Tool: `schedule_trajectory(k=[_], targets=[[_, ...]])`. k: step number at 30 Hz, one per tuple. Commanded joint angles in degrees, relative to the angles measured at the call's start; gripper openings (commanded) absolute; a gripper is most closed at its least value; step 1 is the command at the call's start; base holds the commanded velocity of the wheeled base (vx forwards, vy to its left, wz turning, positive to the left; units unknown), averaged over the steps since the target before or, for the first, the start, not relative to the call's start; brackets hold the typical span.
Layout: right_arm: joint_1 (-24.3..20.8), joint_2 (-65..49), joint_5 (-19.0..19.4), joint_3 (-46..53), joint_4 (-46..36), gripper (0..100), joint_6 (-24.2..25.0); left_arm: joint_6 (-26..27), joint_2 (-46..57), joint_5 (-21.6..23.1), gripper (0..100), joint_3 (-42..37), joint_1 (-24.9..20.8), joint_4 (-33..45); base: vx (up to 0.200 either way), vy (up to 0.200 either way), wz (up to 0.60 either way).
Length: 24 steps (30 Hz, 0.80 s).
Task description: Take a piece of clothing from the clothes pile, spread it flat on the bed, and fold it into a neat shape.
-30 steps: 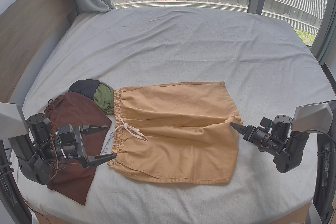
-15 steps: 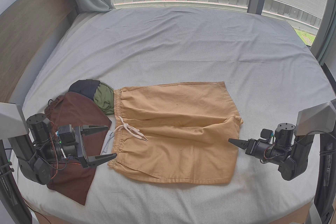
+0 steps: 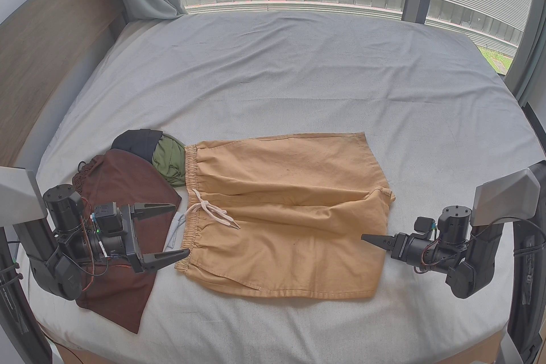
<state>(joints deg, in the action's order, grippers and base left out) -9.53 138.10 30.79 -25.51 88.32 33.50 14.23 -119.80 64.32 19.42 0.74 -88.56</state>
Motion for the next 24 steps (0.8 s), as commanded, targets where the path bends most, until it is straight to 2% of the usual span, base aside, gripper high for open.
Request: schedule_trajectory(k=[1, 9, 13, 24], targets=[[-0.49, 0.77, 0.58, -0.15, 0.01, 100, 0.25, 0.01, 0.0, 0.02, 100, 0.0, 0.05, -0.03, 0.0, 0.0, 0.0], [-0.57, -1.07, 2.96, 1.43, 0.1, 100, 0.69, 0.01, 0.0, 0.02, 100, 0.0, 0.05, -0.03, 0.0, 0.0, 0.0], [-0.13, -4.33, 5.33, 3.45, 0.1, 100, 0.6, 0.01, -0.09, 0.02, 100, 0.09, 0.05, -0.03, 0.0, 0.0, 0.0], [0.57, -11.97, 8.14, 8.64, -0.08, 100, 0.51, 0.01, 0.0, 0.02, 100, 0.09, 0.05, -0.03, 0.0, 0.0, 0.0]])
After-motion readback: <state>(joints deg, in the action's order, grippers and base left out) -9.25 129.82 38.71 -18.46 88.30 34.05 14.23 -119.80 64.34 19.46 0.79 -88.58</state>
